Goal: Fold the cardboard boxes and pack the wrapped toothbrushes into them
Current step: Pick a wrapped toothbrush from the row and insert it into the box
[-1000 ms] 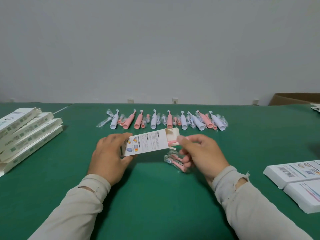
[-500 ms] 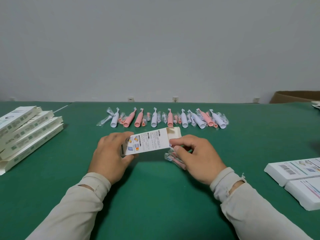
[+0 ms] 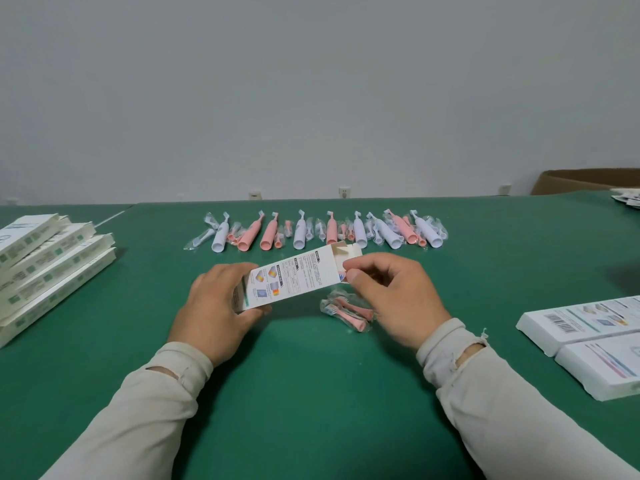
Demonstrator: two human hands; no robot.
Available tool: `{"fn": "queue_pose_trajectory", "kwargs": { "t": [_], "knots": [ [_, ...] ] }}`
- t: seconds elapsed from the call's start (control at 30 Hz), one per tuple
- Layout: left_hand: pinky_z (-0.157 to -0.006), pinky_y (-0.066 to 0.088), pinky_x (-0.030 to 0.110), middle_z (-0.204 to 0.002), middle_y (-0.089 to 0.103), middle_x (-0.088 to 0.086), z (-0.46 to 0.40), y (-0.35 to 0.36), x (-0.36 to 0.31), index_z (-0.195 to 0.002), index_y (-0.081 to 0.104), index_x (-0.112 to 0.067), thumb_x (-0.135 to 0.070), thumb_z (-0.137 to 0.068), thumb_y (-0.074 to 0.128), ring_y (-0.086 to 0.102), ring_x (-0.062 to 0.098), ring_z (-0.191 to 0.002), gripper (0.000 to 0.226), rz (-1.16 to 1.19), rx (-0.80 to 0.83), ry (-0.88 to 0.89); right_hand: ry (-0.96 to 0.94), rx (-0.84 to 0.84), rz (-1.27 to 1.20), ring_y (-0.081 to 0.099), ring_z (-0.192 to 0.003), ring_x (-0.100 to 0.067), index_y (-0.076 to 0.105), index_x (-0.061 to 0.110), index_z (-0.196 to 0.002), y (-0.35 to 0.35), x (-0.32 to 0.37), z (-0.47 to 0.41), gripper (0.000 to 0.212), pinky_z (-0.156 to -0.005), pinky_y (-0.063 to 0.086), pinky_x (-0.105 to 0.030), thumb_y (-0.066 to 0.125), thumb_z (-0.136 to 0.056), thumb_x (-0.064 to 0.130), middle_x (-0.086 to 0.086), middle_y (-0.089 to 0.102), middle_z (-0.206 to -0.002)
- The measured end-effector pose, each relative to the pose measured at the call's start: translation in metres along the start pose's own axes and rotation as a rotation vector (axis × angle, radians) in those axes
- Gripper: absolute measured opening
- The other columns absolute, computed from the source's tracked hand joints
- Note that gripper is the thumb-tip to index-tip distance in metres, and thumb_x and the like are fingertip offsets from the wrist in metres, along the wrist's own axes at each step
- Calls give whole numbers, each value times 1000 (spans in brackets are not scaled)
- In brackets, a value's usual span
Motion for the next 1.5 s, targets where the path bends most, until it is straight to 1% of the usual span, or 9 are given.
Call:
{"fn": "queue_pose_trajectory", "kwargs": {
  "t": [0.2, 0.37, 0.53, 0.7, 0.87, 0.97, 1.1, 1.2, 1.5],
  "knots": [
    [-94, 42, 35, -115, 58, -9, -2, -2, -4, -120, 62, -28, -26, -72, 86, 51, 20, -111, 54, 11, -47, 15, -105, 27, 240, 58, -80, 1, 72, 33, -110, -2, 6, 1, 23, -73, 45, -6, 66, -94, 18, 20, 66, -93],
    [-102, 35, 31, -123, 53, -11, -2, -5, -2, -119, 63, -31, -20, -68, 88, 48, 21, -120, 58, 43, -69, 43, -240, 163, 594, 56, -91, -9, 68, 32, -123, 2, 15, 2, 28, -85, 48, -29, 56, -99, 23, 15, 59, -98],
    [-104, 39, 36, -124, 57, -7, -3, -5, 2, -123, 61, -29, -27, -70, 88, 49, 19, -119, 60, 42, -33, 25, -294, 166, 687, 54, -88, -10, 68, 29, -116, 2, 20, 1, 21, -81, 46, -29, 53, -101, 26, 18, 53, -92],
    [-96, 47, 42, -113, 60, -11, -2, -1, 1, -122, 60, -31, -32, -72, 87, 52, 20, -109, 56, 43, 32, 8, -168, 134, 421, 57, -87, 2, 71, 30, -103, -6, 9, -2, 15, -79, 41, -9, 58, -99, 23, 19, 62, -95],
    [-93, 48, 44, -112, 60, -12, -3, -1, 0, -121, 61, -30, -30, -72, 87, 53, 20, -106, 55, 34, 29, 32, -101, 197, 297, 62, -88, -15, 77, 26, -103, 4, 4, 0, 20, -85, 49, -26, 60, -98, 17, 1, 68, -98],
    [-94, 48, 44, -111, 60, -12, -3, 0, 1, -120, 60, -31, -29, -72, 87, 53, 20, -107, 55, 31, 38, 30, -127, 273, 362, 57, -84, -7, 75, 28, -112, 4, 1, -1, 24, -80, 46, -19, 58, -99, 18, 5, 61, -92],
    [-89, 47, 42, -106, 59, -8, -6, -7, 11, -116, 62, -30, -27, -71, 87, 53, 25, -104, 51, -14, -37, -18, -86, -41, 224, 56, -68, 11, 72, 33, -109, -21, -4, -10, 23, -62, 41, -4, 59, -98, 18, 22, 62, -83],
    [-87, 44, 42, -105, 58, -6, -7, -11, 19, -114, 62, -30, -27, -73, 86, 51, 27, -107, 48, -44, -94, -89, 11, -171, 357, 57, -70, 3, 67, 34, -94, -25, -17, -10, 14, -72, 46, -18, 60, -93, 21, 19, 65, -85],
    [-87, 41, 40, -103, 51, -12, -4, -9, 17, -116, 60, -31, -30, -74, 84, 47, 25, -109, 48, -43, -97, -121, 263, 108, 771, 65, -93, -18, 70, 28, -100, 6, -32, -13, 16, -86, 54, -34, 62, -92, 39, 10, 70, -98]
  ]
}}
Point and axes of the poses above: each hand's wrist, its own z-axis away from the middle knuckle, its own y-axis out of the palm, x = y × z, the point moved 5 cm from there along -z, towards the middle knuckle
